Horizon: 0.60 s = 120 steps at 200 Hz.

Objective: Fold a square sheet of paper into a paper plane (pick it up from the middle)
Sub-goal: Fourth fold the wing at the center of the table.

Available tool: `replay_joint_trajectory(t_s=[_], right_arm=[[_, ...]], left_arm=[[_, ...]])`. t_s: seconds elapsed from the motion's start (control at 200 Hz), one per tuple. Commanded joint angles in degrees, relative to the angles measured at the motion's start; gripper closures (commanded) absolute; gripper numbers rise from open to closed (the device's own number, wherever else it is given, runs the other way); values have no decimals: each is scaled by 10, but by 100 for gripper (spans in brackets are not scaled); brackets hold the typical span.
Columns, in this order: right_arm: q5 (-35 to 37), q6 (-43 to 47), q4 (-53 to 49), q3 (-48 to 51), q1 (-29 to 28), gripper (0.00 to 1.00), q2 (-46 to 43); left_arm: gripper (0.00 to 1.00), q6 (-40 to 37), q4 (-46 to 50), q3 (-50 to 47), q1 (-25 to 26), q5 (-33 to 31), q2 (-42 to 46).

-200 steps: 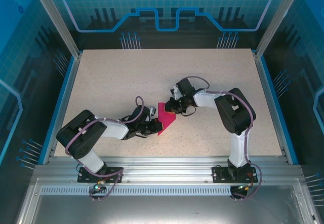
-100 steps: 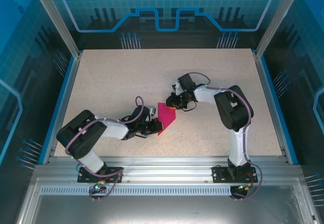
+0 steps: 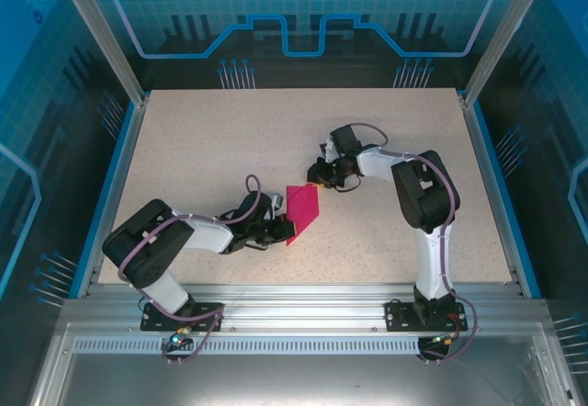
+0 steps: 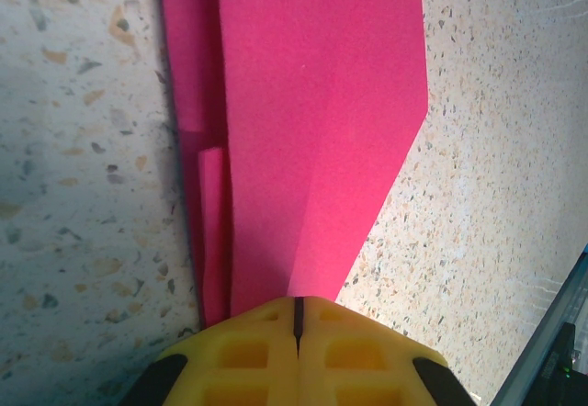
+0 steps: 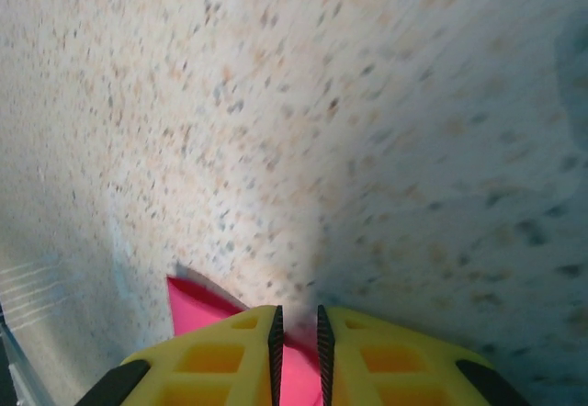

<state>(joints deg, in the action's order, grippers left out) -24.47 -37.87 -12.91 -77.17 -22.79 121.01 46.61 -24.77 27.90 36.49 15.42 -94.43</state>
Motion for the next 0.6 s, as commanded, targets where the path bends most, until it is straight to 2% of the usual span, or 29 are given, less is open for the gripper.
replay_joint_trajectory(t_s=[0.0, 0.335, 0.45, 0.595], right_arm=[[0, 10, -18, -13, 13, 79, 4], [-23, 38, -30, 39, 6, 75, -124], [-62, 28, -8, 63, -16, 76, -128], [-52, 19, 4, 75, -47, 77, -101]], left_arm=[[98, -11, 151, -41, 13, -40, -55], [97, -11, 161, -25, 14, -37, -48], [97, -11, 164, -21, 15, -39, -48], [97, -13, 168, -18, 16, -37, -49]])
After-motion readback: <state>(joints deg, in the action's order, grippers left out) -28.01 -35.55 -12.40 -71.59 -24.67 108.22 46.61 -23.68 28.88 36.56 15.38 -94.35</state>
